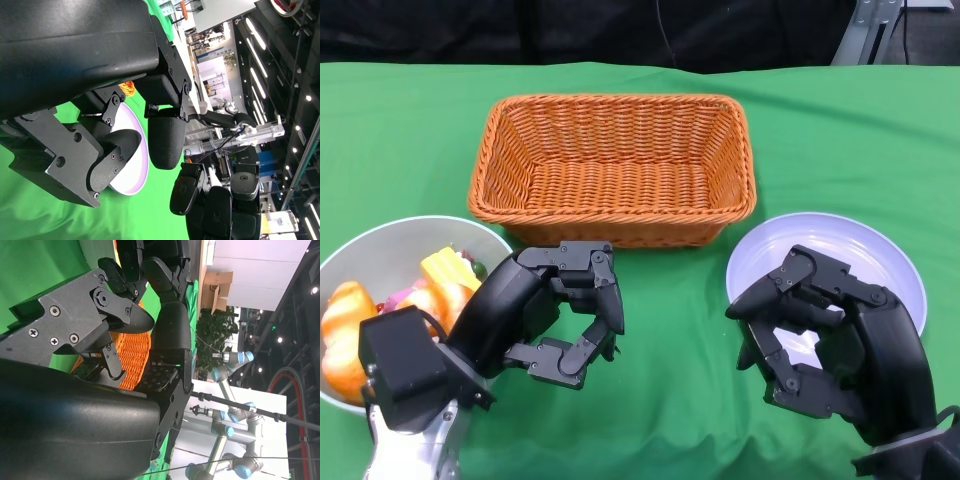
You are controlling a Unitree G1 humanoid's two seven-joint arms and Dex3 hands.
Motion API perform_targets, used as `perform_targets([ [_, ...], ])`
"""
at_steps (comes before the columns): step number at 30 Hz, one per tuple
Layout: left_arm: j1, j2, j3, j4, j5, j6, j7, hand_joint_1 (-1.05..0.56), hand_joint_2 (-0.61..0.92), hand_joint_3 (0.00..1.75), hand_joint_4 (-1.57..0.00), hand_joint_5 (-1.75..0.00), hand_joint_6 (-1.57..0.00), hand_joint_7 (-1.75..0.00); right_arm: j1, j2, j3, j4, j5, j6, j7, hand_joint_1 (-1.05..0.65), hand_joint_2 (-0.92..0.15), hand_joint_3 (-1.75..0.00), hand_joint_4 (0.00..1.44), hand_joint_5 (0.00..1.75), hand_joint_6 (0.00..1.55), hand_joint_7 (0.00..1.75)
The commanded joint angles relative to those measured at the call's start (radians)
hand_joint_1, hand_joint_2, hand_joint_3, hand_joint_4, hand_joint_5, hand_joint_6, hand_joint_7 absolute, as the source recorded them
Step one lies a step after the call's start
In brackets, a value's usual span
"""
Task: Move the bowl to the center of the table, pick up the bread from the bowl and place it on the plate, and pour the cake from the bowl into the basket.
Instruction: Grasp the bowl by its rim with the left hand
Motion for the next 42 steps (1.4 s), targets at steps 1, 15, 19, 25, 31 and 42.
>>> perform_targets([
  [1, -0.006, 0.012, 0.006, 0.017, 0.0, -0.014, 0.001, 0.01, 0.42, 1.37, -0.84, -1.63, -0.85, -1.45, 0.0, -0.008, -0.008, 0.007, 0.018, -0.018, 0.006, -0.13, -0.59, -0.96, 0.84, 1.54, 0.77, 1.12],
  [15, -0.01, 0.013, 0.006, 0.03, 0.002, -0.031, 0.001, 0.0, 0.44, 1.34, -0.84, -1.64, -0.85, -1.44, -0.001, -0.003, -0.012, 0.016, 0.018, -0.025, 0.008, -0.13, -0.57, -0.96, 0.84, 1.54, 0.78, 1.12],
  [19, -0.011, 0.012, 0.007, 0.033, -0.002, -0.029, 0.001, 0.0, 0.44, 1.33, -0.84, -1.64, -0.84, -1.44, -0.002, -0.005, -0.012, 0.015, 0.013, -0.025, 0.007, -0.13, -0.58, -0.97, 0.84, 1.53, 0.78, 1.13],
  [25, -0.015, 0.011, 0.008, 0.044, 0.0, -0.039, 0.002, 0.0, 0.44, 1.34, -0.85, -1.63, -0.84, -1.44, -0.001, -0.006, -0.013, 0.019, 0.01, -0.028, 0.006, -0.12, -0.58, -0.97, 0.84, 1.53, 0.78, 1.13],
  [31, -0.015, 0.013, 0.01, 0.049, 0.005, -0.046, 0.008, 0.0, 0.45, 1.32, -0.85, -1.63, -0.84, -1.44, -0.003, -0.004, -0.011, 0.028, 0.006, -0.032, 0.004, -0.12, -0.58, -0.96, 0.84, 1.53, 0.77, 1.13],
  [42, -0.021, 0.038, 0.041, -0.065, 0.039, -0.033, 0.094, -0.07, 0.52, 1.16, -0.81, -1.63, -0.78, -1.45, -0.012, 0.001, -0.012, 0.055, -0.001, -0.052, -0.001, -0.11, -0.58, -0.97, 0.84, 1.53, 0.77, 1.13],
])
